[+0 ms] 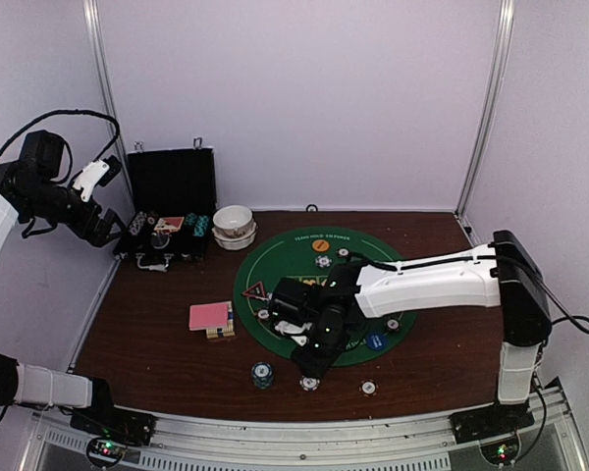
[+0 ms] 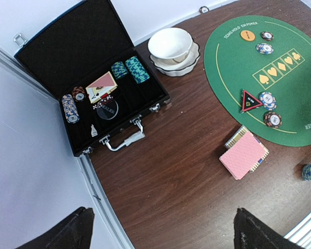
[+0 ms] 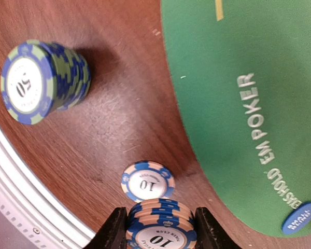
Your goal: Distribute texas hold em gaming equipment
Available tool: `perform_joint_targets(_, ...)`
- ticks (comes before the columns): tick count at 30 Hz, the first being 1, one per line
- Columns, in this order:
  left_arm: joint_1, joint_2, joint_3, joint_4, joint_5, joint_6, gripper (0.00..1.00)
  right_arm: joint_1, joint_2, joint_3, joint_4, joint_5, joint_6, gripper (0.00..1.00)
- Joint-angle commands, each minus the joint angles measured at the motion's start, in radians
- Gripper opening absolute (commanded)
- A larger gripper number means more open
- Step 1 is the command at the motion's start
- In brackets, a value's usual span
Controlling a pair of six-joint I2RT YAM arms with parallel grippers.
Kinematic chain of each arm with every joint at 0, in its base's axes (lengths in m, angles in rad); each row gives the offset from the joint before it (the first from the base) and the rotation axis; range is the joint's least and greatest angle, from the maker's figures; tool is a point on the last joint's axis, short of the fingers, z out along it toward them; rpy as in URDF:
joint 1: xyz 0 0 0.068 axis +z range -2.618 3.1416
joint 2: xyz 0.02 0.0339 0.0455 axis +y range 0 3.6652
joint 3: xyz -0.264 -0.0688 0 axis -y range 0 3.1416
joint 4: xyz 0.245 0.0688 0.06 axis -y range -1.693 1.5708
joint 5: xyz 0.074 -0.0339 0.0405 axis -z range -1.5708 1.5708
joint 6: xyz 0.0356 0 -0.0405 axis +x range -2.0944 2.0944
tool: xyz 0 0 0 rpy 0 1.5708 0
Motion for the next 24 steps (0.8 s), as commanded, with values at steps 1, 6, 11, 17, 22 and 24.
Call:
perform_joint_targets(1, 0.007, -0.013, 0.014, -0.005, 0.010, 0.001, 0.98, -0.070, -0.092, -0.049, -0.001, 0.036, 0.012, 0.14)
perform_joint_targets(6, 0.007, -0.012, 0.017, -0.007, 0.011, 0.000, 0.97, -0.161, -0.119, -0.139, 0.048, 0.023, 0.019, 0.13)
perform_joint_targets(11, 0.007, -0.013, 0.017, -0.008, 0.011, 0.001, 0.97, -0.225, -0.100, -0.194, 0.083, 0.025, 0.009, 0.12)
perform_joint_targets(17, 0.007, -0.012, 0.019, -0.009, 0.012, 0.003, 0.98, -0.258, -0.084, -0.234, 0.112, 0.029, 0.004, 0.11)
perform_joint_targets(22, 0.007, -0.009, 0.020, -0.008, 0.015, 0.001, 0.98, -0.270, -0.081, -0.265, 0.128, 0.036, 0.003, 0.10)
perform_joint_targets(24, 0.007, -0.007, 0.020, -0.009, 0.014, 0.002, 0.98, -0.276, -0.081, -0.274, 0.134, 0.038, 0.003, 0.10)
